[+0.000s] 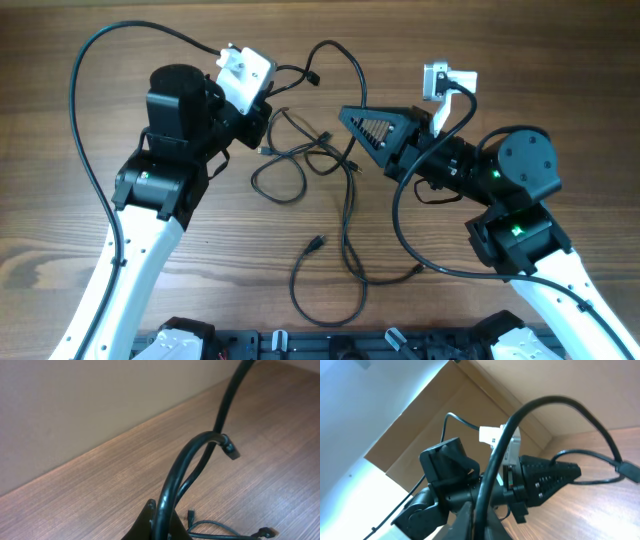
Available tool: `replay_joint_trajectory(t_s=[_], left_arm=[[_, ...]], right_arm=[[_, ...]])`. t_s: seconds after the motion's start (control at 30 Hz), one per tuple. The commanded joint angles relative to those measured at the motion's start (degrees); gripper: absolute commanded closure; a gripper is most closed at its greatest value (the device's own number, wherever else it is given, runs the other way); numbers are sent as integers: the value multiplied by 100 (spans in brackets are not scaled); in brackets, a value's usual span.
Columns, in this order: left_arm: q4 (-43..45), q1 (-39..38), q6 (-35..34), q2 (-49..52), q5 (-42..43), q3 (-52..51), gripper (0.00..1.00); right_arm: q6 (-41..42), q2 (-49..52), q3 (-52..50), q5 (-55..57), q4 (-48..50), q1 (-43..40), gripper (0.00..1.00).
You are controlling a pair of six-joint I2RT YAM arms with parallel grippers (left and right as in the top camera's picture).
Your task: Untangle cables
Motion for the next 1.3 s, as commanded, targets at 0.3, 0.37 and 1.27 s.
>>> replay_joint_trajectory(t_s=[0.3,0.37,1.27], left_arm=[[940,26,-2444,-476,-1274,9,96],[988,26,-2444,-619,-1314,9,96],[960,26,-2358,-1049,-2271,9,96]], right_arm=[[-11,586,50,503,-678,-13,86],[-9,796,50,435,-708,-13,87],[2822,2135,35,-2793,3832,-7,95]])
